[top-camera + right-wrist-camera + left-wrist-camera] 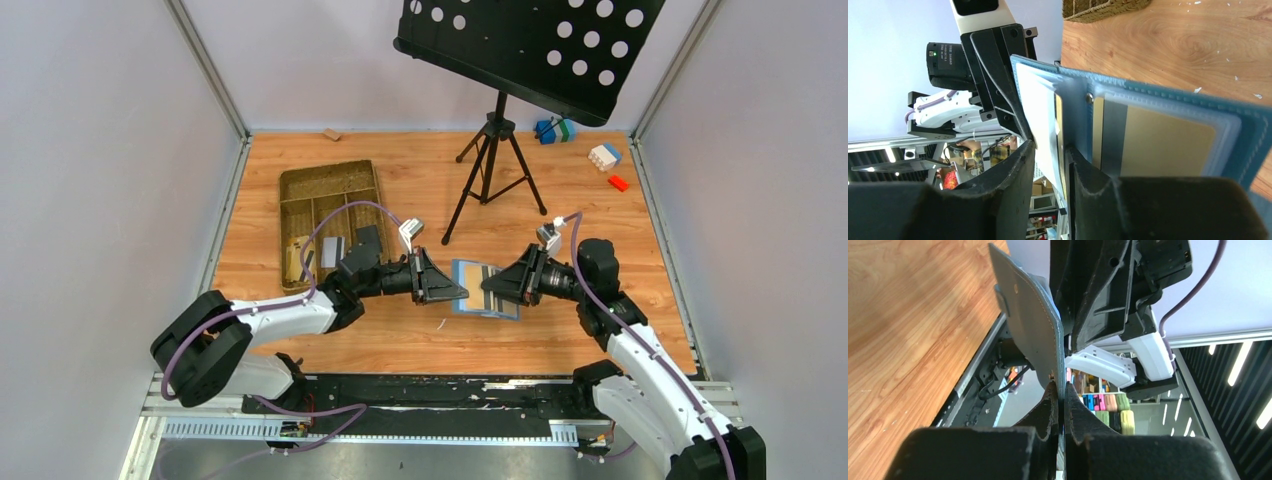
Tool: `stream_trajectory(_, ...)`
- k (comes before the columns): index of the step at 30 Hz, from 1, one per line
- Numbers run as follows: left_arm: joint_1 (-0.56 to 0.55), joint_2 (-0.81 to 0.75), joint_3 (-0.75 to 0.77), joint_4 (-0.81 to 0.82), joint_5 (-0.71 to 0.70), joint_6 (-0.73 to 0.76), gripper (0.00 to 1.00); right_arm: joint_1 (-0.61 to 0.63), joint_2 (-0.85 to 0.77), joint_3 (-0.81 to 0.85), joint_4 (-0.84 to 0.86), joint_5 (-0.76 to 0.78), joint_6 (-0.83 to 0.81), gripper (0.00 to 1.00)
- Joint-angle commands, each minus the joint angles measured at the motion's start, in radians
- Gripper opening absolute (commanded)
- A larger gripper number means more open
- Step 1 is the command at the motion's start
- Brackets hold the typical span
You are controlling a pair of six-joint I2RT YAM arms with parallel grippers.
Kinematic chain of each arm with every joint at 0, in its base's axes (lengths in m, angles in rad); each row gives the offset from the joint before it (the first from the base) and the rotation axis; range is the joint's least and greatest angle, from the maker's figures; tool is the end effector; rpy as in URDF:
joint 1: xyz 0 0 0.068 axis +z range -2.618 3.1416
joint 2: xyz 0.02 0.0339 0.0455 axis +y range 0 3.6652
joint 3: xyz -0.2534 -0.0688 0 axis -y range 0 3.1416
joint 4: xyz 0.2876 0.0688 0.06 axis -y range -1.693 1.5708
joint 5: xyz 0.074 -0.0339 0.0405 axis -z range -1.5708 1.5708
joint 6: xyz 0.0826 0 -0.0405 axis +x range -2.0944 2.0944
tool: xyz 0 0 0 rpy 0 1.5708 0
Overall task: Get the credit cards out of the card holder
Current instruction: Remove the credit card from the card holder.
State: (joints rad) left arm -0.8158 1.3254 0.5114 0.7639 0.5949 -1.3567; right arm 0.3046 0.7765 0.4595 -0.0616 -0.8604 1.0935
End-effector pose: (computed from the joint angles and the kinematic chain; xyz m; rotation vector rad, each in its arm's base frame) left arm 0.2005 -0.2806 0.1843 0.0279 2.1097 -1.9940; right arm 0.2197 0.1347 0.2112 0.2073 2.2304 1.6849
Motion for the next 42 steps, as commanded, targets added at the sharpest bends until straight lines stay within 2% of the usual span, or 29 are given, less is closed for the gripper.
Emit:
stream_trajectory(1,0.002,-0.045,-0.009,0.139,-0.058,-0.035,0.00,-0.005,-0.036,-0.027,0.052,-0.013,0.036,0.28)
stream_trajectory(6,0.003,-0.081,-0.057,0.174,-0.106,-0.062,0.00,-0.007,-0.040,-0.031,0.068,-0.019,0.049,0.27)
stream_trajectory(12,0.003,-0.104,-0.075,0.169,-0.117,-0.064,0.00,-0.008,-0.040,-0.048,0.153,-0.033,0.096,0.19)
stream_trajectory(14,0.003,-0.104,-0.077,0.174,-0.118,-0.065,0.00,-0.007,-0.037,-0.053,0.184,-0.040,0.115,0.20)
stream_trajectory(20,0.001,-0.093,-0.056,0.180,-0.101,-0.067,0.00,-0.006,-0.027,-0.064,0.215,-0.044,0.137,0.29)
stream_trajectory(30,-0.014,-0.031,-0.030,0.255,-0.067,-0.099,0.00,-0.003,0.001,-0.064,0.335,-0.060,0.218,0.27)
stream_trajectory(33,-0.018,-0.017,-0.025,0.277,-0.058,-0.106,0.00,-0.003,0.009,-0.066,0.368,-0.058,0.246,0.23)
stream_trajectory(42,-0.019,-0.028,-0.064,0.314,-0.076,-0.119,0.00,-0.004,0.009,-0.081,0.421,-0.054,0.295,0.21)
